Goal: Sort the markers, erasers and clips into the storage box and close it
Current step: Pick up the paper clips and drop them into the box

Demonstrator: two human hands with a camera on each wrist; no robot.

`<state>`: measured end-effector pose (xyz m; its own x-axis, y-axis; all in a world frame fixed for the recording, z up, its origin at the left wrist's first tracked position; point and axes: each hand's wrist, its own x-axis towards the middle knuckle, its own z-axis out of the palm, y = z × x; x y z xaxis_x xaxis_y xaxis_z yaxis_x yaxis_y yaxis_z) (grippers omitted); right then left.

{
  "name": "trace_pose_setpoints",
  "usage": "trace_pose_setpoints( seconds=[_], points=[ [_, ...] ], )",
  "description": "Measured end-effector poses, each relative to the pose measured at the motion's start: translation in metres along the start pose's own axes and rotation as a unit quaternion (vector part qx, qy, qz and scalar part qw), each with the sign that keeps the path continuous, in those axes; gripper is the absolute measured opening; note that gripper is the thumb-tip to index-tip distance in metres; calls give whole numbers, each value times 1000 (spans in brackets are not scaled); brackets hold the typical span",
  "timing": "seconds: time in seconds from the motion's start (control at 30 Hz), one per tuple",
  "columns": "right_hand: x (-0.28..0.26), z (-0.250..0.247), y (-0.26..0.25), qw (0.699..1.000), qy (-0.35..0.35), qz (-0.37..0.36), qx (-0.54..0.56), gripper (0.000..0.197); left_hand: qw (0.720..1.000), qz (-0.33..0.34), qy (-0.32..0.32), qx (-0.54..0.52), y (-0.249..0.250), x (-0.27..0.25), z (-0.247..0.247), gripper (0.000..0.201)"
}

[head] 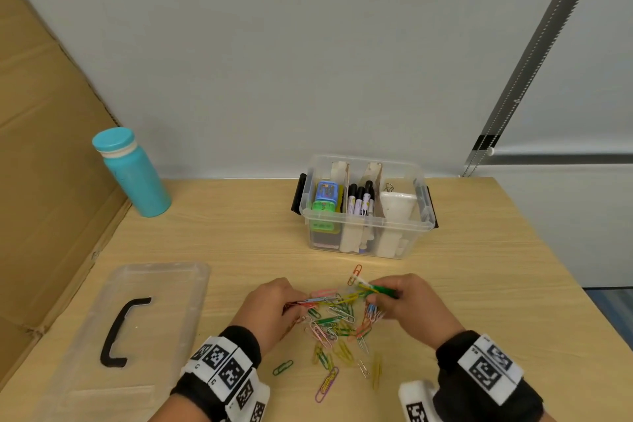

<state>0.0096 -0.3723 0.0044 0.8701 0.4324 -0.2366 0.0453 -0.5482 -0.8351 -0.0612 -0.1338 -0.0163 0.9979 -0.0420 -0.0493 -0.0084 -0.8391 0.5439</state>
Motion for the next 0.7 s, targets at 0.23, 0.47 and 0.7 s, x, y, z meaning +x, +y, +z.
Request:
trace_pose_setpoints(
  seconds=[0.23,0.47,0.7],
  points=[
    [2,-62,-63,996,52,-41,61,16,999,-12,20,-29,-3,-6,-3,25],
    [55,-108,-75,977,178,-67,-97,16,999,-22,22,-41,-7,-10,-1,24],
    [115,-97,-66,894,78,54,-437,19,998,-14,26,-58,-6,-11,-1,24]
  ],
)
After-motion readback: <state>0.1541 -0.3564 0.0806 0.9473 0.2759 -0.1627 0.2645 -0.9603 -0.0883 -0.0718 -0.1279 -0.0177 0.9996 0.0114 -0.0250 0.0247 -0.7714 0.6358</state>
